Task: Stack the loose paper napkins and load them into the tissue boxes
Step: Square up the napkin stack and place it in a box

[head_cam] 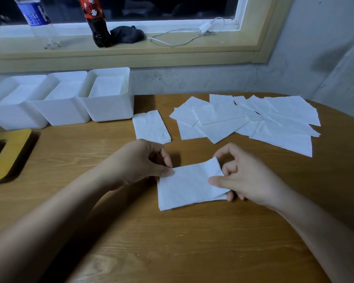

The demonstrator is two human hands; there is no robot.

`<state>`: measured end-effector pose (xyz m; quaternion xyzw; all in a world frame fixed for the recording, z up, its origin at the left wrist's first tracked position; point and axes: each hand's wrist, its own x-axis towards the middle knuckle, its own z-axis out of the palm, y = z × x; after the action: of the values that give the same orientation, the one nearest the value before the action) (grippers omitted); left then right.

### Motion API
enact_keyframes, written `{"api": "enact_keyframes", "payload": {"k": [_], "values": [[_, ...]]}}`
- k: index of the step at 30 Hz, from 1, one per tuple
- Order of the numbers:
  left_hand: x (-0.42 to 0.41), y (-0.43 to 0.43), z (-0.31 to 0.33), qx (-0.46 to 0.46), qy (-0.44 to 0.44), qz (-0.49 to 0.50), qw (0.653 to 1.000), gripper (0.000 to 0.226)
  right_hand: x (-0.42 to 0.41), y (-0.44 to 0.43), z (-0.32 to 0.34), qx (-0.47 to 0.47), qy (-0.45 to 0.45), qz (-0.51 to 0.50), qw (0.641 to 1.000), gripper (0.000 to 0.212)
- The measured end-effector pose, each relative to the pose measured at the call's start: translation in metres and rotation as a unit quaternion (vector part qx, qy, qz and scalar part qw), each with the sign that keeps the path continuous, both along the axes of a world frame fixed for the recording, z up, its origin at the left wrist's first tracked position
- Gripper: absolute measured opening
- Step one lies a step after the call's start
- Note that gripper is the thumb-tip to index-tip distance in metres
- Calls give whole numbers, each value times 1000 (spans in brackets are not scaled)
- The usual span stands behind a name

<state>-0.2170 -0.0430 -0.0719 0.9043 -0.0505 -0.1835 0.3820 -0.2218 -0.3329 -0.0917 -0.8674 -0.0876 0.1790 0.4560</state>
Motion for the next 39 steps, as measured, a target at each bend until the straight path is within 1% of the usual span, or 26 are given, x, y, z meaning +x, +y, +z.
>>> {"api": "enact_keyframes", "payload": {"k": [5,10,12,14,16,18,21,23,25,27,31,35,37,39], "values": [[2,2,-1,-12,2,15,1000,14,-3,2,4,-15,-1,0,1000,59],[6,5,-4,14,3,13,1000,16,-3,0,5,-42,-21,21,999,70],[9,8,-6,50,-10,8,999,17,-2,-2,5,-55,-37,30,997,71],[12,11,-8,71,-21,5,997,17,0,-5,3,-73,-69,25,995,67],[15,15,-11,68,-45,17,997,15,2,-6,-1,-77,-114,6,990,56],[18,19,-17,85,-118,42,989,14,3,-7,-7,-58,-151,-17,987,41],[25,27,-32,136,-254,52,956,20,4,-7,-15,-36,-185,-34,981,25],[28,30,-43,153,-307,42,939,25,5,-6,-18,-33,-190,-30,981,22],[29,31,-48,160,-337,35,927,25,6,-6,-19,-32,-193,-25,980,20],[30,31,-47,169,-354,26,919,20,7,-6,-21,-30,-197,-23,980,19],[31,31,-40,223,-361,13,905,6,7,-6,-22,-27,-202,-20,979,16],[29,28,-36,256,-362,7,896,7,8,-6,-24,-27,-207,-19,978,12],[26,27,-33,236,-359,18,903,8,8,-6,-25,-28,-211,-24,977,11],[22,24,-28,179,-353,41,918,7,8,-6,-24,-15,-211,-38,977,12]]}}
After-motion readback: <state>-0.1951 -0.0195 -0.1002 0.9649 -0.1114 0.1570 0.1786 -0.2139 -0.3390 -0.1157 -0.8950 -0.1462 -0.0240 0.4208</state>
